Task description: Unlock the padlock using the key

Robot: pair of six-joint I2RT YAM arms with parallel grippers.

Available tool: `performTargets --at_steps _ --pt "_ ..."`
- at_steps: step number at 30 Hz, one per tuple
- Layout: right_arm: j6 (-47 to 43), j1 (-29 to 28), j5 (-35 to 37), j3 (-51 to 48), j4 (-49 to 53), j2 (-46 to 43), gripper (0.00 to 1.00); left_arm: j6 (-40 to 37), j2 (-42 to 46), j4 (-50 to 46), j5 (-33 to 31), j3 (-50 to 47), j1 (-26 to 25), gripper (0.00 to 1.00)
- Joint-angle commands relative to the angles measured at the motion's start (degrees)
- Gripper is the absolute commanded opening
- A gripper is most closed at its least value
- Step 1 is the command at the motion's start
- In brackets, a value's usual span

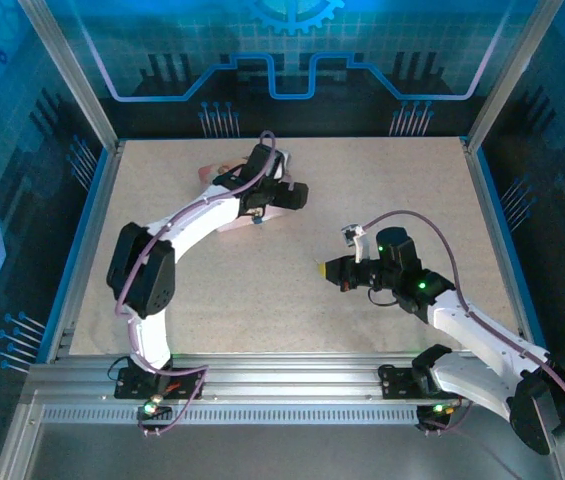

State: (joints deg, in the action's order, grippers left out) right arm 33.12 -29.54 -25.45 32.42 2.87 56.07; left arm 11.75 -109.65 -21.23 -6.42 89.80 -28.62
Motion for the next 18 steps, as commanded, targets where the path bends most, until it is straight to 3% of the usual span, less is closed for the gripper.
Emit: performTargets --at_steps 1,18 --pt "-0.9 0.8 0.6 -0.9 1.0 -1.1 0.01 -2.3 -3.6 -2.6 0.5 4.7 0.5 0.99" --pt "-0.9 1.2 1.3 -1.5 2.9 -3.5 0.01 -5.0 -15.1 -4.2 2.2 14.8 1.0 0.99"
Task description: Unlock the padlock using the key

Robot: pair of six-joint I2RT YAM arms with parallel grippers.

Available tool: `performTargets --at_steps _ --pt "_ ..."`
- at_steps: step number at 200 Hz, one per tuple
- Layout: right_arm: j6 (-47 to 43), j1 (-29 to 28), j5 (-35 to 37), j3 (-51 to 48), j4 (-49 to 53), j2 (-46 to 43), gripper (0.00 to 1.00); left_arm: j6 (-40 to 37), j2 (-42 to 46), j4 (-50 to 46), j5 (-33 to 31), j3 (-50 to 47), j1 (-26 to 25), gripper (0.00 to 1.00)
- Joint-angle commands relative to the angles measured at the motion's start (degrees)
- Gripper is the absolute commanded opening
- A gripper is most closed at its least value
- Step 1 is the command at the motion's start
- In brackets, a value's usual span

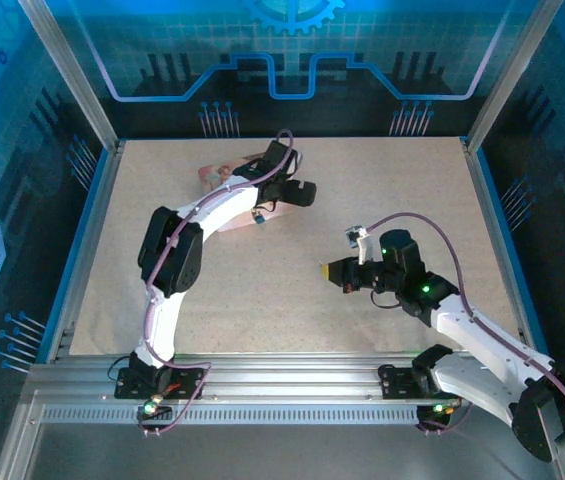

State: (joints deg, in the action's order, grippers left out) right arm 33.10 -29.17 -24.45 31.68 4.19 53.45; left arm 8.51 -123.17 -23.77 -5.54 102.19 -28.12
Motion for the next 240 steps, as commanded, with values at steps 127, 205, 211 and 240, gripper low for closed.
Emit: performTargets --at_steps 127,205,211,240 --pt "-0.8 4.9 -0.5 -0.7 5.5 -2.0 0.01 -0.5 2.9 1.4 2.7 -8.6 -1.0 0.99" --pt "-1.5 9.3 -2.3 -0.7 8.8 -3.9 0.01 0.2 8.3 3.6 -0.5 -18.0 -5.7 0.99" --pt "-1.7 9.6 -2.3 -0.7 9.2 -4.3 0.01 0.4 8.7 3.8 -0.7 -18.6 -6.1 0.99" --pt "-2.6 10.9 -2.5 -0.1 11.4 -5.4 0.01 1.8 11.0 4.9 -1.2 -21.8 -8.4 0.99"
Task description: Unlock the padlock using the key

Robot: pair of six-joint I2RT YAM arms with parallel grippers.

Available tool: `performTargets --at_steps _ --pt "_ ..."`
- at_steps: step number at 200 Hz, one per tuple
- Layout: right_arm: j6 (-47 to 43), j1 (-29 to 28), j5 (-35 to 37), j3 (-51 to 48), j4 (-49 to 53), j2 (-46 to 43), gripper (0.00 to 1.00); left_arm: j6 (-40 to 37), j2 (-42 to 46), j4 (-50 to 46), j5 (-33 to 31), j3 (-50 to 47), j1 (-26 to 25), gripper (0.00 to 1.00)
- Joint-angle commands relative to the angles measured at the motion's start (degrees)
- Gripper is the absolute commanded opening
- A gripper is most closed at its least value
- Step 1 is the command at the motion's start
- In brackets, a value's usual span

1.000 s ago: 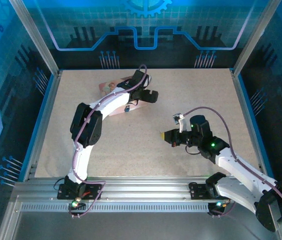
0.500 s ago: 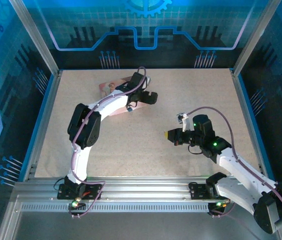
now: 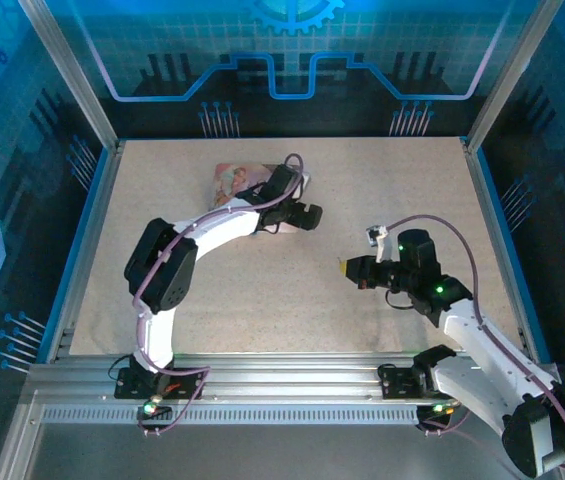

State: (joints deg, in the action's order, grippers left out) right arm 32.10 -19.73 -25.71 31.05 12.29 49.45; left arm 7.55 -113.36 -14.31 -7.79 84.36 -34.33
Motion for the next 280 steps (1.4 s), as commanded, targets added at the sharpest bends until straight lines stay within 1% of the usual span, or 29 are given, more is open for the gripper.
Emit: performTargets --at_steps 1,118,144,163,221,280 --pt "-1.6 1.6 -1.3 0.6 3.4 -1.5 0.01 2.8 1.3 -4.5 1.0 -4.1 -2.2 0.99" --pt "-3.4 8.0 -2.8 3.1 10.4 -4.4 0.01 8.7 9.5 -2.0 -1.0 -13.2 -11.1 0.99" --pt "-4.0 9.3 -3.4 3.3 11.3 -4.7 0.01 11.3 9.7 0.4 0.2 -15.0 -13.5 0.99" --pt "-4.2 9.7 -3.9 3.5 11.5 -4.9 0.02 11.6 9.0 0.1 -0.4 -14.4 -14.9 0.99" --pt "-4.5 10.0 -3.6 4.2 12.5 -6.5 0.02 13.0 7.5 1.6 0.7 -12.7 -16.1 0.99" --pt "-4.6 10.1 -3.9 4.3 12.8 -6.8 0.02 12.8 10.9 1.2 0.0 -12.0 -15.6 0.99"
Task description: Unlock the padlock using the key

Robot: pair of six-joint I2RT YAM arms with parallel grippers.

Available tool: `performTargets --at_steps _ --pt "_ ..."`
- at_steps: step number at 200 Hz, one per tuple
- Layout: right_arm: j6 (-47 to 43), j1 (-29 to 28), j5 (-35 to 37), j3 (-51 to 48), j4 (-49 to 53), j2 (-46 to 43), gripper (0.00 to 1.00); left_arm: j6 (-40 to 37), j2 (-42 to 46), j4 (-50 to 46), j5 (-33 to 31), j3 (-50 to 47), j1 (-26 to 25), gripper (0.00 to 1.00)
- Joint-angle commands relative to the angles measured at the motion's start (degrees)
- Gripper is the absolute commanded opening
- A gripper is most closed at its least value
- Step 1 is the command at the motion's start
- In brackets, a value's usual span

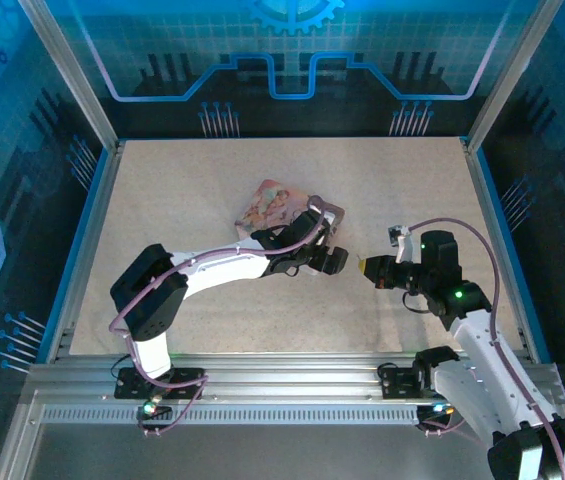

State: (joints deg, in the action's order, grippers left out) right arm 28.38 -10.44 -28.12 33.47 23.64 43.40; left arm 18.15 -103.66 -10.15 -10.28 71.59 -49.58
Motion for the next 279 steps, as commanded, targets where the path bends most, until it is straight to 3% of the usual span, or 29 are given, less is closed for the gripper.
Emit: performTargets --at_steps 1,73,182,222,279 --pt "-0.9 0.8 -1.5 1.9 1.5 -0.8 0.02 2.2 1.3 -2.9 2.5 0.8 -0.4 0.99" --pt "-0.7 0.8 -2.6 1.5 1.5 -1.6 0.02 2.9 8.5 -2.7 2.6 -0.9 1.5 0.99" --pt "3.3 -0.6 -6.2 0.1 -5.6 2.2 0.02 4.0 28.6 -0.3 3.2 -19.4 9.7 0.99" --pt "4.2 -3.7 -4.6 0.4 -8.6 5.3 0.02 4.0 33.5 0.7 6.2 -24.7 13.3 0.97" --pt "5.4 -8.7 -2.7 1.9 -14.3 12.2 0.02 3.4 36.5 7.4 15.3 -32.5 19.0 0.96"
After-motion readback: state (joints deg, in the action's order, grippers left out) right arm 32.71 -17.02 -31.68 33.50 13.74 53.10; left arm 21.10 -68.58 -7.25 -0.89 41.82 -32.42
